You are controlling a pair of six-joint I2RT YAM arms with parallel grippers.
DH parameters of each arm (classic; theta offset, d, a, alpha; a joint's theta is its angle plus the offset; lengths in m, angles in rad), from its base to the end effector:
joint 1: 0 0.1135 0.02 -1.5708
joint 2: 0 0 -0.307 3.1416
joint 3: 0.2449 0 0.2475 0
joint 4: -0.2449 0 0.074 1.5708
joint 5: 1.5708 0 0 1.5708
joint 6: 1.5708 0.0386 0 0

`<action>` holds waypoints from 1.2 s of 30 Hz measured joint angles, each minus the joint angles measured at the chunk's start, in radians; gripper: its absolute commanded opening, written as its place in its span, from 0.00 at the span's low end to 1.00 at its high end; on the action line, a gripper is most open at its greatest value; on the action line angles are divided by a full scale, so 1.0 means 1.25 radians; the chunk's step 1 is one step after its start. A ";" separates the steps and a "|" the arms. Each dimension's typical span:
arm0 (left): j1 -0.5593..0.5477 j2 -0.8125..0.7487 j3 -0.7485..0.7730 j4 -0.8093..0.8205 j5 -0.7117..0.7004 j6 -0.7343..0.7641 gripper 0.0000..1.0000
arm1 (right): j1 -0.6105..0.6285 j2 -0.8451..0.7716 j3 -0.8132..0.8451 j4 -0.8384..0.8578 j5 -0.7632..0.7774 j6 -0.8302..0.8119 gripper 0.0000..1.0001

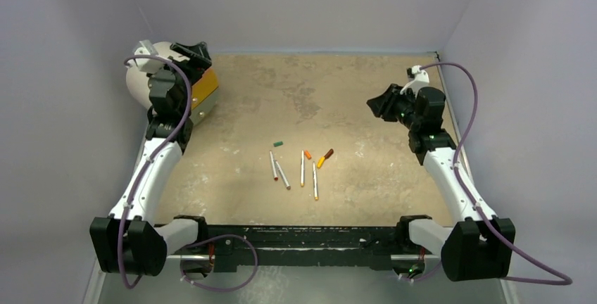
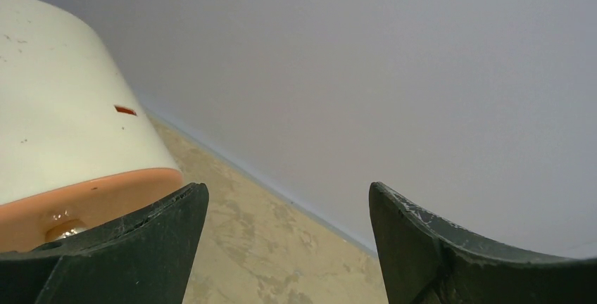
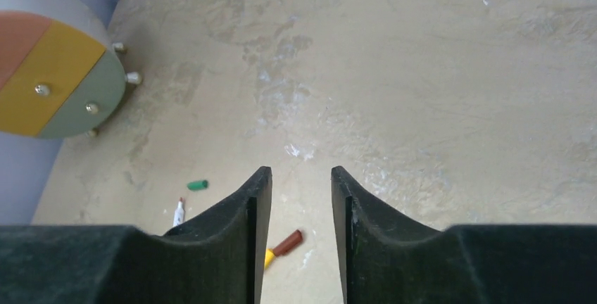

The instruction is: Insert the pens into the pen caps

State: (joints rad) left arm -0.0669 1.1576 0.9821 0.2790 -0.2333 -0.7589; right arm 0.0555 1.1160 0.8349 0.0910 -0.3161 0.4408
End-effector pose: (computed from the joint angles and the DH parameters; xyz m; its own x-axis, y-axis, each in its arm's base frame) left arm 0.2546 -0.0081 0.4234 0.1879 -0.6836 -0.7053 -0.0483 0.7108 -0.7018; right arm 0.2401 0.0254 0.3594 -0.3232 0.3882 -0.8631 -0.2428 0.8474 0.4721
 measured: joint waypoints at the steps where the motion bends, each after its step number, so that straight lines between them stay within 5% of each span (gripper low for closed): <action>1: 0.001 -0.009 -0.001 -0.010 -0.003 0.002 0.84 | 0.000 -0.007 -0.011 0.002 -0.009 -0.004 0.54; 3: 0.001 -0.016 0.000 -0.011 0.005 0.009 1.00 | 0.005 -0.034 -0.043 0.019 -0.018 -0.012 0.60; 8: 0.001 0.025 0.016 -0.046 0.063 0.026 1.00 | 0.091 -0.074 -0.085 0.021 0.016 -0.037 0.62; 14: 0.001 0.092 0.027 -0.155 0.080 0.052 0.84 | 0.328 -0.014 -0.085 -0.051 0.183 -0.054 0.61; 23: 0.020 0.086 0.097 -0.256 -0.041 0.141 0.87 | 0.385 -0.049 -0.085 -0.099 0.433 -0.023 0.50; 36: 0.050 0.119 0.148 -0.306 -0.078 0.177 0.77 | 0.474 0.099 -0.063 -0.143 0.458 0.069 0.70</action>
State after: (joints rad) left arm -0.0044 1.3060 1.1671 -0.1040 -0.3302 -0.5381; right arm 0.6483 1.2400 0.7559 -0.0875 0.2565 0.5270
